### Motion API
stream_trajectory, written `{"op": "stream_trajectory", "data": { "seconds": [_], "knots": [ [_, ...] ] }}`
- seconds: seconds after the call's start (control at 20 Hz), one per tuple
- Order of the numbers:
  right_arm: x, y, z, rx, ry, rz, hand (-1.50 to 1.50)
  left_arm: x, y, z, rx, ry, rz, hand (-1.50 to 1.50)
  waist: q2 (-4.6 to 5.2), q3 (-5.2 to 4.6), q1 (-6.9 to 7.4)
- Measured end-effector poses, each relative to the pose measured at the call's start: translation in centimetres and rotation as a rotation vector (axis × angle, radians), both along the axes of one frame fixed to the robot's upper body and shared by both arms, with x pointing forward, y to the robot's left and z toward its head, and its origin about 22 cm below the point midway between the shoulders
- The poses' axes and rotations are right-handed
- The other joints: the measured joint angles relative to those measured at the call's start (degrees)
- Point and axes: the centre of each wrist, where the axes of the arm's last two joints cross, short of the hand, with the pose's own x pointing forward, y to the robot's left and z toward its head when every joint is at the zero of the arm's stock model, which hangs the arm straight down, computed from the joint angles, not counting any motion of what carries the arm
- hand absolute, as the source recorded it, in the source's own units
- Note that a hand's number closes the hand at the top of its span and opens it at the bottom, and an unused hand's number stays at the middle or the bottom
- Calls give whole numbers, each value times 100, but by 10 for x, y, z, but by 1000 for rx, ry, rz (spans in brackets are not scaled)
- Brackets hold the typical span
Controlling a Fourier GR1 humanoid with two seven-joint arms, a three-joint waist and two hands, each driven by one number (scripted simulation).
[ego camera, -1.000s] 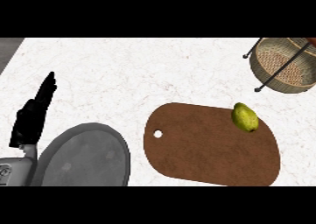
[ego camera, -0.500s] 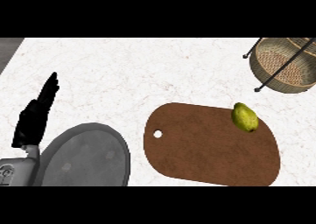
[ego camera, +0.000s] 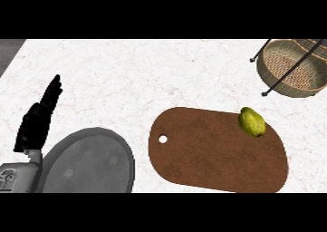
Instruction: Pick the sweet potato from the cutting board and place it in the tiered basket
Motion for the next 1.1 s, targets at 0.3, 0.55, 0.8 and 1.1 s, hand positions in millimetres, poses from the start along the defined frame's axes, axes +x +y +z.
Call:
{"op": "stream_trajectory", "data": {
  "seconds": [0.3, 0.55, 0.8, 1.1],
  "knots": [
    [-2, -17, -24, 135, 29, -17, -150, 4, -7, 1, -5, 1, 2, 0, 21, 20, 5],
    [-1, -21, -27, 254, -66, -22, -150, 7, -8, 0, -5, -1, 2, 0, 54, 35, 16],
    [-9, -38, -8, 315, -182, -36, -150, 4, -2, -4, 0, 2, 15, 0, 57, 44, -18],
    [-29, -74, 22, 394, -210, -134, -150, 2, 2, -3, -4, 6, 20, 0, 49, 49, -60]
  ]
}}
